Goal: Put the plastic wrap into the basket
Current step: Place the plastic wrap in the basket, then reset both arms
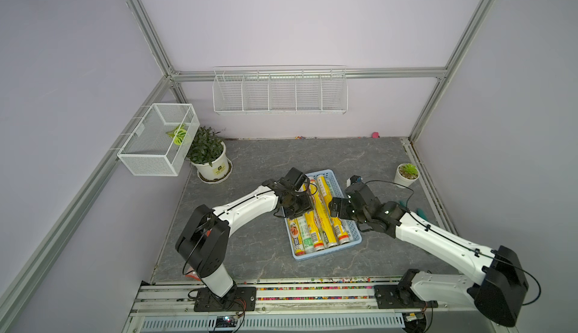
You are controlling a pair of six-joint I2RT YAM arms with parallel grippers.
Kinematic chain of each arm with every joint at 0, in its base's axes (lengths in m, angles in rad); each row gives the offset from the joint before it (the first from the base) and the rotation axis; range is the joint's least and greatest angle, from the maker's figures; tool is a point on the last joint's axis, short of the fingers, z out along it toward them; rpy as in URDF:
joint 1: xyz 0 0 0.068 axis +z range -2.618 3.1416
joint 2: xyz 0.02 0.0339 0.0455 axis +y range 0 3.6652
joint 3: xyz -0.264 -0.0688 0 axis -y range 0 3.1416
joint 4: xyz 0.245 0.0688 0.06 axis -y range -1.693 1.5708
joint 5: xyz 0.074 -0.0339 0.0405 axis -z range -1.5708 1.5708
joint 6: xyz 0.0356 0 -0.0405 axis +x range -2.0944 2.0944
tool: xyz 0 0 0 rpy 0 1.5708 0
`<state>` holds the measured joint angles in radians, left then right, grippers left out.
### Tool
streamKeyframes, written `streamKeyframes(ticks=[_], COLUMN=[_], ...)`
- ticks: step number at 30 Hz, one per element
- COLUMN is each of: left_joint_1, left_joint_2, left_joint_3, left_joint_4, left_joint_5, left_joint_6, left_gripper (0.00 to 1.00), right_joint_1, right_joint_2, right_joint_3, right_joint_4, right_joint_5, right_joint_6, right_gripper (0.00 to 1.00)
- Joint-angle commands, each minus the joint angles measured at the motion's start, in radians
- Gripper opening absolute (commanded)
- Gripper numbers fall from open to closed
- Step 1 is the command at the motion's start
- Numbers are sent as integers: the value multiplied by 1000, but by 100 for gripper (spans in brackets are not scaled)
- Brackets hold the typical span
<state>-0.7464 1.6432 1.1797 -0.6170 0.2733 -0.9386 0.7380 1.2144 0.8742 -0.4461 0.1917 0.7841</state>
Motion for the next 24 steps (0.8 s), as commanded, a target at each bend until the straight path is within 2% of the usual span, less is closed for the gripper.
streamKeyframes(ticks=[1, 7, 11, 14, 18, 21, 24], left_joint_1=[-3, -2, -2, -1, 0, 10, 34], left_joint_2=[-75, -171, -275, -364, -495, -580, -631], left_joint_3=[-9, -21, -69, -107, -178, -238, -274], left_joint_4=[44, 40, 82, 84, 100, 141, 144], left_joint_5=[-11, -114, -211, -346, -613, -775, -920], left_joint_6=[-18, 12, 51, 79, 184, 300, 362], left_gripper=[58, 61, 65, 69, 75, 85, 92], right_joint_1=[-9, -10, -12, -20, -51, -126, -237], right_joint_2=[-37, -89, -144, -182, -205, -193, -162], right_joint_3=[-15, -14, -8, -12, -41, -70, -88], right_joint_4=[-18, -45, -67, -48, 67, 152, 180], right_joint_5=[57, 138, 250, 374, 559, 632, 647], right_joint_6=[-13, -29, -84, -168, -363, -460, -473], right_gripper=[96, 96, 96, 96, 96, 96, 96])
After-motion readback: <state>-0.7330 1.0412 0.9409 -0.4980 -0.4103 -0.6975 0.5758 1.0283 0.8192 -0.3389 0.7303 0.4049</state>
